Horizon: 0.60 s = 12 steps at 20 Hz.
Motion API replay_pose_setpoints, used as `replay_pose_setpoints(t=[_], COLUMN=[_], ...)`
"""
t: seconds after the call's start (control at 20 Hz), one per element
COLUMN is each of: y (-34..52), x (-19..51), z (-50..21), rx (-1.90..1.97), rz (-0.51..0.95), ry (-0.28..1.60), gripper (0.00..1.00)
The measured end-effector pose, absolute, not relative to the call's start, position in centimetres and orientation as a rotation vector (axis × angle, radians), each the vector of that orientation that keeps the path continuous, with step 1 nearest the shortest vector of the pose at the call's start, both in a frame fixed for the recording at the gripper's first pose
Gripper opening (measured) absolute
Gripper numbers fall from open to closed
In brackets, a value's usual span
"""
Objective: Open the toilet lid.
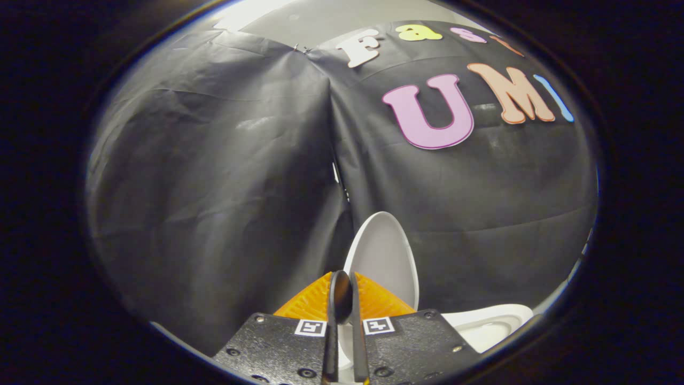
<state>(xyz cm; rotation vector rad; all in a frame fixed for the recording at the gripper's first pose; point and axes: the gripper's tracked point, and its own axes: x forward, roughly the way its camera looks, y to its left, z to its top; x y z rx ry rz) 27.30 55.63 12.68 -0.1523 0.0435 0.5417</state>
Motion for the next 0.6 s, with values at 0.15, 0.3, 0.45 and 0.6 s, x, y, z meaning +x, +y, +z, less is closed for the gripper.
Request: replay_pose_setpoints(t=[0.15,0.3,0.45,0.6], y=[56.6,57.7,58.4,58.6], x=[27.4,27.8,27.9,27.7], z=[12.1,11.7,11.5,11.0], rx=[-0.148,-0.149,-0.172,-0.189], rz=[0.559,0.582,0.587,0.59], ry=[0.051,0.064,0.071,0.078], gripper=[0.11,0.11,0.15,0.27])
